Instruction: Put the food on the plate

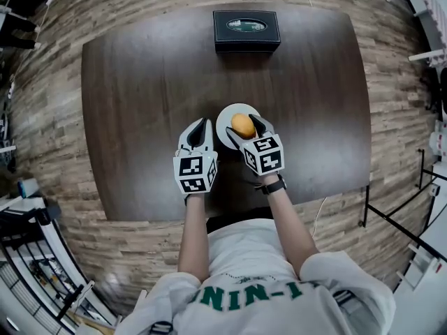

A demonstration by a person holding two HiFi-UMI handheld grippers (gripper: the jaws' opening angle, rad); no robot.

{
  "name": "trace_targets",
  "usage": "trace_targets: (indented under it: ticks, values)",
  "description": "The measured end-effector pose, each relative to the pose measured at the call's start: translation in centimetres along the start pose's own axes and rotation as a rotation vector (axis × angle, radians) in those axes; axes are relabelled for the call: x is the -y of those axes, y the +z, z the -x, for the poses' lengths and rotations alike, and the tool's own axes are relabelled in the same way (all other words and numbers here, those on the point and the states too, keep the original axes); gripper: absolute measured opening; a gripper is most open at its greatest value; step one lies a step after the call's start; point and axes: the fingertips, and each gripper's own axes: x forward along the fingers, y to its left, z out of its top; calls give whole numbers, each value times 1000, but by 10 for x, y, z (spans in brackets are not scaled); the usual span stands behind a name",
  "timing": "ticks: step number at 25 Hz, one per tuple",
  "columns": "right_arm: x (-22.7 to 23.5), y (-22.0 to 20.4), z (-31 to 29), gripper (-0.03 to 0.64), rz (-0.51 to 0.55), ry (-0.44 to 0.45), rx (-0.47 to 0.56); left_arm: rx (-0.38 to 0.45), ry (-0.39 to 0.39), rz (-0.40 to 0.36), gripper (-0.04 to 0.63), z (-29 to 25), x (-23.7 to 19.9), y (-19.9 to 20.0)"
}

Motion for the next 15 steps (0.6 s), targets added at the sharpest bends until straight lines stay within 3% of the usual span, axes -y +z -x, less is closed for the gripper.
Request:
trace_targets:
  ticks: [5,12,15]
  values:
    - [3,-18,-14,348,62,-40,-53,-26,-5,34,15,-3,-3,-17]
    - [4,-20,-22,350,62,-43,-52,-33,7,39,15,-5,-7,-20]
    - [1,-20,-22,405,57,-28,-49,-29,7,37,15,-3,-7,-18]
